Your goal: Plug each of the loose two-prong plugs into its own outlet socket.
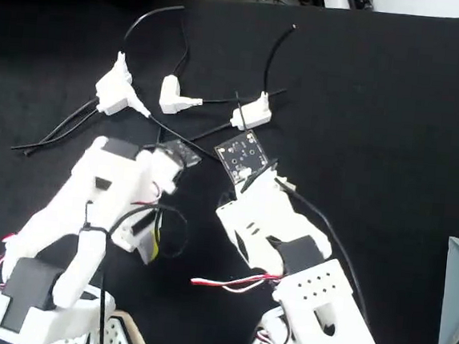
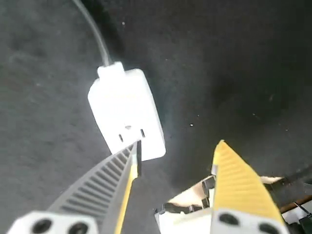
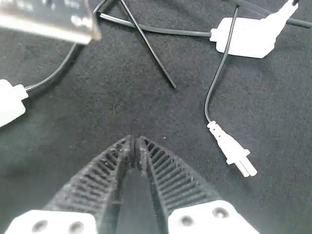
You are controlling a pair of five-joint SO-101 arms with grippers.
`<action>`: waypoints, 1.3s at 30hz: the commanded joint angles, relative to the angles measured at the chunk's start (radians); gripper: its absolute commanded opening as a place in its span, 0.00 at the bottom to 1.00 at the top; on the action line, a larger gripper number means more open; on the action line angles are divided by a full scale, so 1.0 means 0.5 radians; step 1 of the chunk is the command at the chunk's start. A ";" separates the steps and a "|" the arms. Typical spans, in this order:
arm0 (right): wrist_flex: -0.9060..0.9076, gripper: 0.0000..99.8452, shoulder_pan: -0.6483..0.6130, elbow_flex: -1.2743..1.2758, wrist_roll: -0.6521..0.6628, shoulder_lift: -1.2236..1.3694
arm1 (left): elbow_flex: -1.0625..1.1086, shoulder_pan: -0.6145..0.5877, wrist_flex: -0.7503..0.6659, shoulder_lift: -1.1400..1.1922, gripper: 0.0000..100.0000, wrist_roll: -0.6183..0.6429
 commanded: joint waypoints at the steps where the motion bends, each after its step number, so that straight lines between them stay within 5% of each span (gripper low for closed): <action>1: -0.037 0.01 0.025 0.011 0.012 -0.020 | 0.124 -0.143 -0.258 -0.071 0.26 -0.012; 12: -0.037 0.01 0.025 0.011 0.015 -0.020 | 0.235 -0.459 -0.568 -0.071 0.25 -0.018; 18: -0.037 0.01 0.025 0.011 0.015 -0.020 | 0.226 -0.440 -0.568 -0.092 0.10 -0.015; 26: -0.037 0.01 0.025 0.011 0.015 -0.020 | 0.213 -0.348 -0.546 -0.141 0.03 -0.015; 39: -0.034 0.01 0.034 0.002 0.015 -0.032 | 0.204 -0.232 -0.064 -1.405 0.03 0.000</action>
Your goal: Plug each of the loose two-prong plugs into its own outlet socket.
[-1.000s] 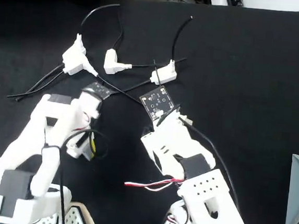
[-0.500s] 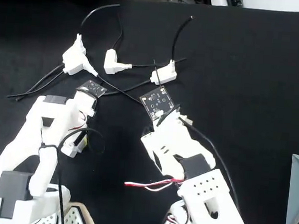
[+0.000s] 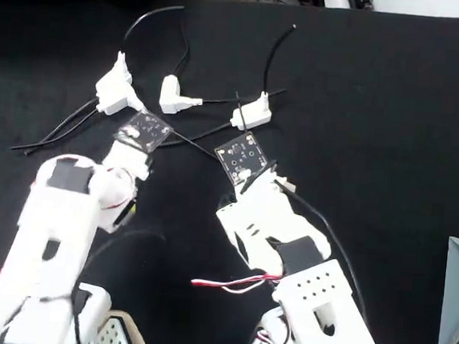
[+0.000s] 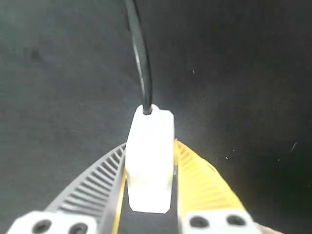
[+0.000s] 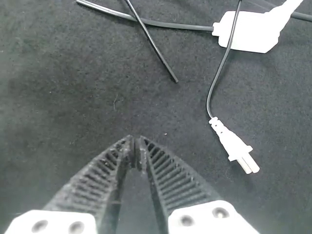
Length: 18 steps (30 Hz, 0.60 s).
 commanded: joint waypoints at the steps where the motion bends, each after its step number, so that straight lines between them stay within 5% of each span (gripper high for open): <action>1: -0.034 0.01 0.055 -0.029 0.015 -0.035 | -0.011 0.032 0.123 -0.448 0.03 0.000; 11: -0.034 0.01 0.196 -0.091 0.006 -0.035 | 0.526 0.382 -0.273 -0.534 0.03 0.080; 18: -0.040 0.01 0.193 -0.084 0.009 -0.029 | 0.882 0.400 -0.629 -0.534 0.06 0.080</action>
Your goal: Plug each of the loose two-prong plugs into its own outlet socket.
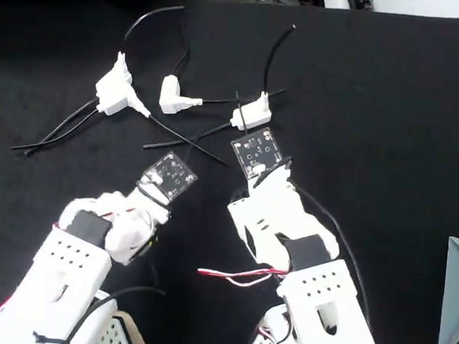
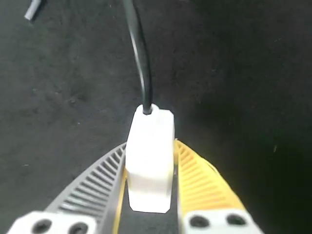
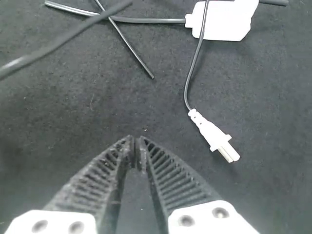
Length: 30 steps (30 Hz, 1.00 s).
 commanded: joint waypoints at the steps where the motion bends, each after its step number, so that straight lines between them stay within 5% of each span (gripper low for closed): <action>1: -0.040 0.01 0.018 -0.084 0.009 -0.026 | 0.143 -0.011 -0.184 -0.034 0.09 0.012; 6: -0.043 0.01 0.018 -0.084 0.009 -0.023 | 0.180 -0.259 -0.187 -0.055 0.30 0.018; 25: -0.034 0.01 -0.021 -0.078 0.012 -0.023 | -0.241 -0.919 -0.169 -0.055 0.29 -0.123; 30: -0.034 0.01 -0.025 -0.078 0.012 -0.023 | -0.336 -0.842 0.074 -0.055 0.29 -0.114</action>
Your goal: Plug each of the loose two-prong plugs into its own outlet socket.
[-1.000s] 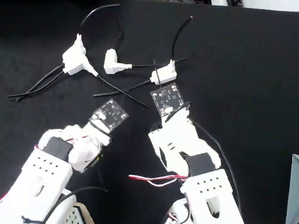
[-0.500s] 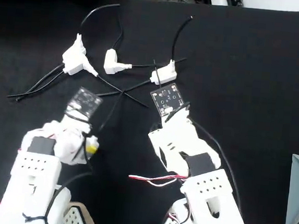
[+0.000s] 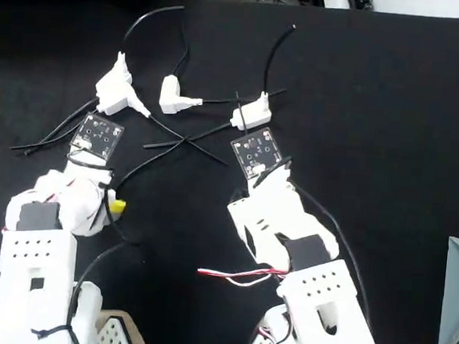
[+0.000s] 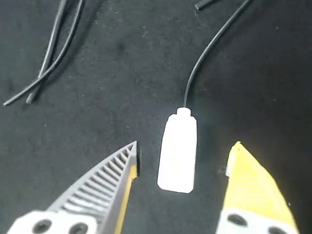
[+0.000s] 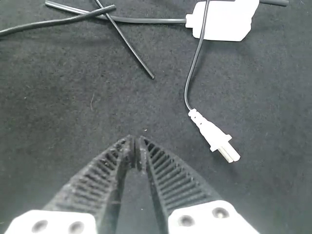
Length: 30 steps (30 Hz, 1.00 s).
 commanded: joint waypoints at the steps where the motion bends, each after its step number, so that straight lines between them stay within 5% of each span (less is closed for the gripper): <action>1: -0.034 0.01 -0.025 -0.078 0.012 -0.023 | -0.158 0.075 0.187 -0.025 0.29 -0.003; 20: -0.025 0.01 -0.021 -0.078 0.012 -0.020 | 0.020 -0.146 0.012 -0.012 0.29 -0.003; 30: 0.537 0.08 0.153 -0.440 0.095 0.008 | 0.038 -0.222 0.153 -0.025 0.29 0.347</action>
